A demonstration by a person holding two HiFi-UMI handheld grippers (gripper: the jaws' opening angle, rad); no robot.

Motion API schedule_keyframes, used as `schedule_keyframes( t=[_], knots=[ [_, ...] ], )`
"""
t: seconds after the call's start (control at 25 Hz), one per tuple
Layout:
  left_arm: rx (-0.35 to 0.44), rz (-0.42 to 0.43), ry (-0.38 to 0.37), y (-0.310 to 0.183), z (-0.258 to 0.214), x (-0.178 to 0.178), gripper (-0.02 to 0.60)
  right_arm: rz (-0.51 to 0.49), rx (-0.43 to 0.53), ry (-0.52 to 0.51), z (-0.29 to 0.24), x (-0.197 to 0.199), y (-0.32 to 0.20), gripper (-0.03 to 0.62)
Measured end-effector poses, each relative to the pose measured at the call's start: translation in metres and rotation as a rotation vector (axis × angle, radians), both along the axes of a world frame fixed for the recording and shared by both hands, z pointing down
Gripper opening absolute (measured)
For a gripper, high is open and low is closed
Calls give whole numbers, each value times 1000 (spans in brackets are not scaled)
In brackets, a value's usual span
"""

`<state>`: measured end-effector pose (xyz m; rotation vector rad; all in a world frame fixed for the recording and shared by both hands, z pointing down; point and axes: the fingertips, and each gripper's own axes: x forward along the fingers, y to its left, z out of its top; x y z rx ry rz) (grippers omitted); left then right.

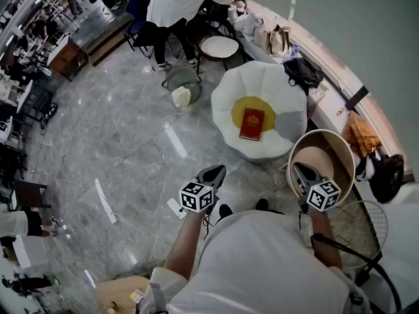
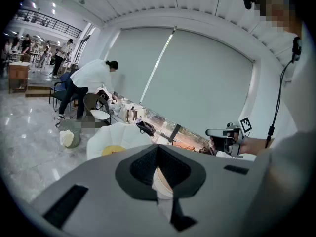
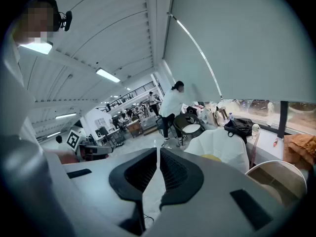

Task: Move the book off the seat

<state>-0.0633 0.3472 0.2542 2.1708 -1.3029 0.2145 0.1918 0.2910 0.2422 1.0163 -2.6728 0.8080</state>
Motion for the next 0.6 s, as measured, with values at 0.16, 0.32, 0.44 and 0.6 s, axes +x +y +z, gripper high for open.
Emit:
schedule_keyframes(
  t=[0.16, 0.32, 0.44, 0.6],
  knots=[
    [0, 3, -1, 1, -1, 2, 2, -9, 0, -1, -2, -3, 1, 48],
    [-4, 5, -3, 1, 1, 6, 2, -16, -1, -2, -1, -3, 0, 48],
    [-6, 5, -6, 1, 3, 9, 2, -25, 1, -4, -2, -2, -2, 48],
    [-9, -5, -10, 1, 3, 12, 2, -33, 1, -6, -3, 3, -4, 48]
  ],
)
